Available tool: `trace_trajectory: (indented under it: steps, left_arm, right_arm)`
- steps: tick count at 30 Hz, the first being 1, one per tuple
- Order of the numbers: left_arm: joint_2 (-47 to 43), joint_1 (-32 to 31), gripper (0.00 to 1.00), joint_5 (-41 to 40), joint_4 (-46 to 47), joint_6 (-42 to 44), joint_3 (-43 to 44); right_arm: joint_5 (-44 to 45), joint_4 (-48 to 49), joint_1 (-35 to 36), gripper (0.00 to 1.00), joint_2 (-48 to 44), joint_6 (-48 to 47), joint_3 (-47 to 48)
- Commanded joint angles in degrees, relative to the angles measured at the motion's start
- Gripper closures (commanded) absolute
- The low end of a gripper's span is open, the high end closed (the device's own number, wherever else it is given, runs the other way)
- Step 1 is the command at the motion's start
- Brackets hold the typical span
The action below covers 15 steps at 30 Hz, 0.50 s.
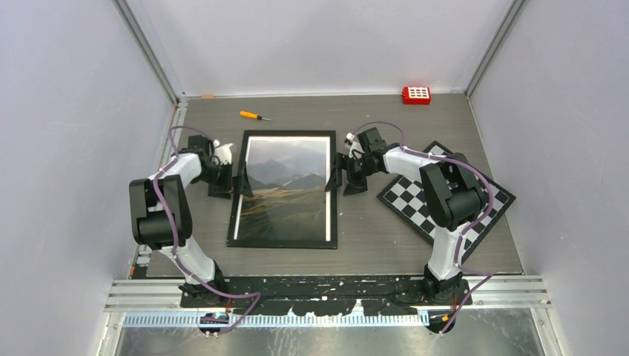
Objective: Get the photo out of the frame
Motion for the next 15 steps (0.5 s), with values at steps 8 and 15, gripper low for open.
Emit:
trace_trajectory:
  steps: [8, 15]
  left_arm:
    - [8.04, -12.82, 0.07, 6.00, 8.19, -10.72, 0.51]
    - [10.95, -18.31, 0.09, 7.28, 12.30, -15.80, 1.58]
  right_arm:
    - [-0.87, -1.36, -7.68, 0.25, -1.93, -2.09, -5.64]
    - [1.94, -5.50, -14.76, 0.29, -3.45, -4.93, -6.06]
